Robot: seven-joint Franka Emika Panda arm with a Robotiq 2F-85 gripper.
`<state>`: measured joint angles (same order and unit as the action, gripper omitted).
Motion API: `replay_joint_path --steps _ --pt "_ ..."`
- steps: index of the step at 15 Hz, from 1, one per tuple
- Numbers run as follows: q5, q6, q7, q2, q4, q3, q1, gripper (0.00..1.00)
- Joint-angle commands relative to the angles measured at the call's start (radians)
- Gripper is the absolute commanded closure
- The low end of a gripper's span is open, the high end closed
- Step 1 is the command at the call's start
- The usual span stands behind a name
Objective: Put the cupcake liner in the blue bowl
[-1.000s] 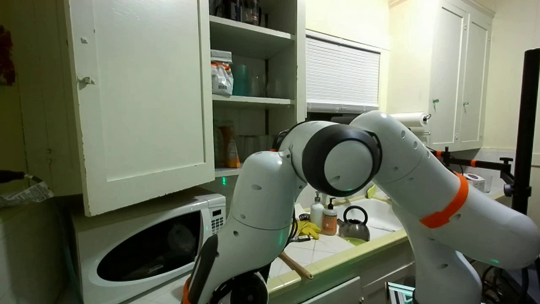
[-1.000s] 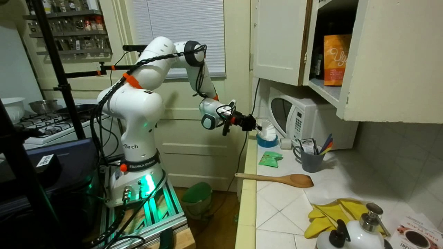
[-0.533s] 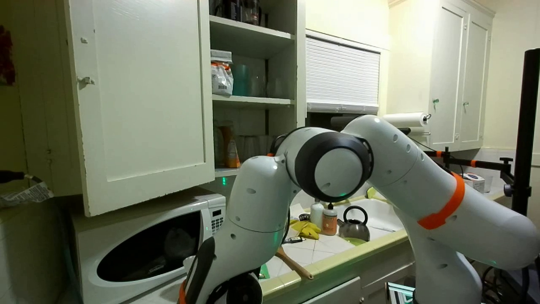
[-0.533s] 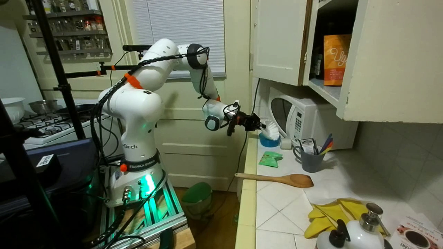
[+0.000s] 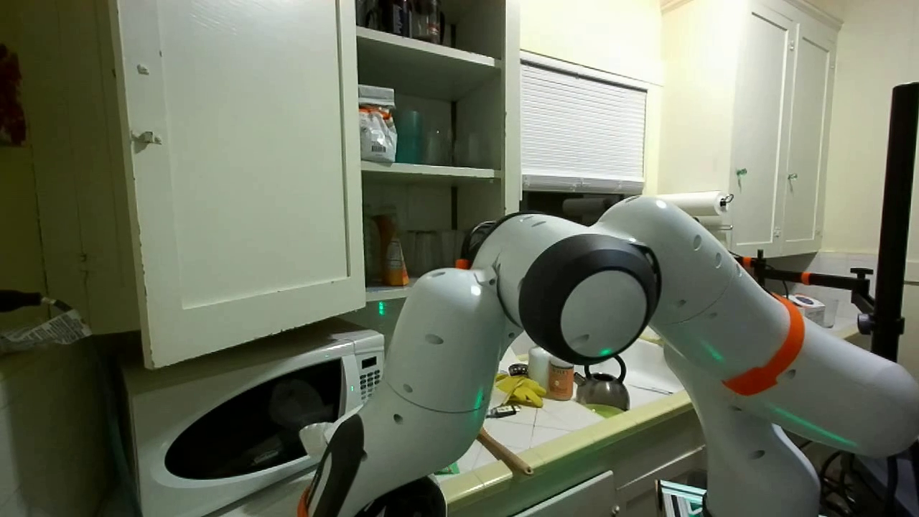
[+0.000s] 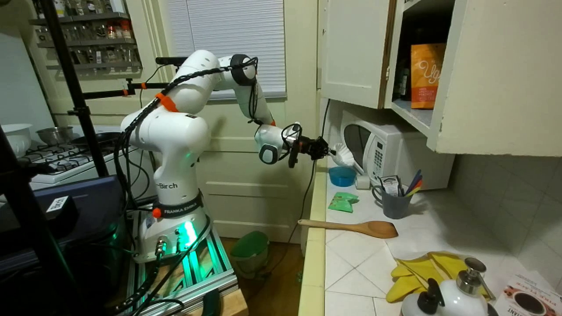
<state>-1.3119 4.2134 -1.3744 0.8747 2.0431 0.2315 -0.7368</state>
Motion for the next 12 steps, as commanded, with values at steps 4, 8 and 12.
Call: replay_joint_path --steps 4,8,12 --pt "-0.179 0.05 -0.126 0.022 0.015 0.075 -0.129 0.99" --pt "-0.26 0.05 -0.123 0.053 0.016 0.143 -0.178 0.99" --pt "-0.229 0.049 -0.116 0.059 0.014 0.133 -0.122 0.99"
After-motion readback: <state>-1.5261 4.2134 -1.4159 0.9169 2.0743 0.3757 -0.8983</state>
